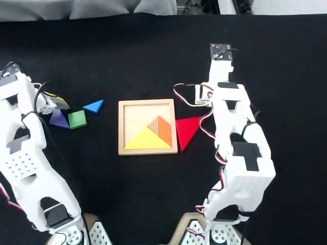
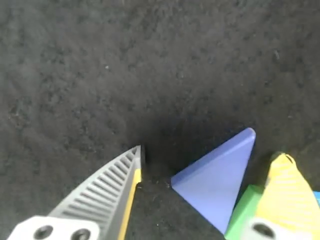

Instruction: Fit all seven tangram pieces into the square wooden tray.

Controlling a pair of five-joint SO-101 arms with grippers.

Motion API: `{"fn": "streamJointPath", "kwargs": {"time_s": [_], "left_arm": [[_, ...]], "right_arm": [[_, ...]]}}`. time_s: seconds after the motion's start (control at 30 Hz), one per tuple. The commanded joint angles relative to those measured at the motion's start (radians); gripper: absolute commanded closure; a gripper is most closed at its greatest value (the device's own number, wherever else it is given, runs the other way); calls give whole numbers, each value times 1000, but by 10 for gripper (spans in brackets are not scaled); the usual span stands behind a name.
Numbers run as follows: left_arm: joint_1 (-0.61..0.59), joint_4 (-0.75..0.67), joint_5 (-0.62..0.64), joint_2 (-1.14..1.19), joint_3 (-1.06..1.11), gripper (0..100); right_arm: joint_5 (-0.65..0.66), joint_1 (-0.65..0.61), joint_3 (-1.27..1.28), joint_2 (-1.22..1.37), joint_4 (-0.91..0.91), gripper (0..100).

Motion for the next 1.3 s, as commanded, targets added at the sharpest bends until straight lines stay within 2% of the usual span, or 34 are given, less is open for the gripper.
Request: {"fn": "streamJointPath", "kwargs": {"time_s": [0.0,0.13,0.63,0.87,1.13,1.27], "left_arm": [[42,51,3,3,-67,635],[70,52,3,21,-71,695],[77,52,11,58,-117,702],[79,60,5,58,-119,824],[77,64,6,40,-137,823],[70,215,-2,-15,-251,822]], "right_arm": [[6,6,-54,-4,6,984],[6,6,-54,-4,6,985],[6,6,-54,-5,6,985],[6,6,-54,-5,6,985],[6,6,-54,-5,6,985],[6,6,-56,-7,6,985]]}}
